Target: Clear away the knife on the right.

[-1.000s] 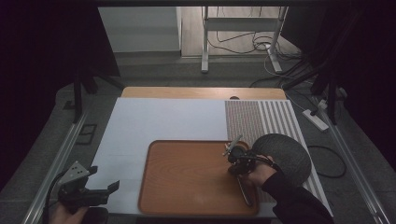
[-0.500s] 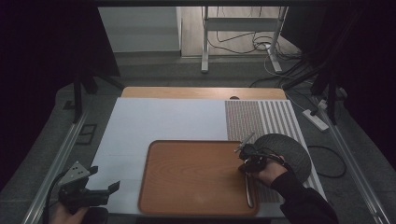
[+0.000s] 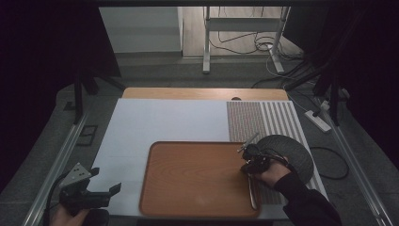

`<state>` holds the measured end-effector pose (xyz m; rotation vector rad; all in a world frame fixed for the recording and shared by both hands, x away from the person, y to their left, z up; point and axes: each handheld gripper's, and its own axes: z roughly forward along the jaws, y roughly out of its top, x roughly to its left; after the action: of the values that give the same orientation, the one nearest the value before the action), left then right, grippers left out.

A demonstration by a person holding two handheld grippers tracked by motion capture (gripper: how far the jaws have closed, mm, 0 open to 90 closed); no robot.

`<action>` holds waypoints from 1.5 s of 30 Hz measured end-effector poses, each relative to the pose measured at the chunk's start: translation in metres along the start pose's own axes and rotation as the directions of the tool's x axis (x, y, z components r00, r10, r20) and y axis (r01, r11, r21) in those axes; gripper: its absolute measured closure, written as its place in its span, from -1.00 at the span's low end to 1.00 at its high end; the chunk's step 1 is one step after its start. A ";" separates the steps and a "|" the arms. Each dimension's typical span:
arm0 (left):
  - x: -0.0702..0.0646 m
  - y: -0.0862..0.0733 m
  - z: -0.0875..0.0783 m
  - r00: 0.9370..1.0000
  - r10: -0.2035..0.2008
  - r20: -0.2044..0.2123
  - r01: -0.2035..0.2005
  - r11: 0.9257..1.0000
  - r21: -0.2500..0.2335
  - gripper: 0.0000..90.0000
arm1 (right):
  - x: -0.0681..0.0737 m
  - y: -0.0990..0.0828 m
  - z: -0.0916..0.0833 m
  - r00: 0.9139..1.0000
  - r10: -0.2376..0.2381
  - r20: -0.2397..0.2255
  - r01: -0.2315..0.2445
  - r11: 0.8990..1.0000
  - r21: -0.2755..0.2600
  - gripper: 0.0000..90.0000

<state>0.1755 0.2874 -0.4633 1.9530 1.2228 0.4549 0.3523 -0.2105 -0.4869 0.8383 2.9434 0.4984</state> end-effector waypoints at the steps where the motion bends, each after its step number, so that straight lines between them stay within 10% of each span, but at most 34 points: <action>1: 0.000 0.000 0.000 1.000 0.000 0.001 0.000 1.000 0.000 -0.94 | 0.000 0.000 -0.001 1.000 0.002 0.002 -0.002 1.000 -0.007 0.82; 22: 0.000 0.000 0.000 1.000 0.009 0.015 -0.009 1.000 -0.001 -0.94 | 0.003 0.005 -0.011 0.993 0.116 0.022 -0.112 0.985 -0.134 -0.28; 45: 0.001 0.000 0.000 1.000 0.003 0.017 -0.003 1.000 -0.002 -0.94 | 0.006 -0.010 -0.033 0.988 0.136 0.075 -0.119 0.972 -0.204 -0.91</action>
<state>0.1758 0.2880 -0.4635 1.9533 1.2086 0.4393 0.3383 -0.2248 -0.4586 1.0002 2.7150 0.7289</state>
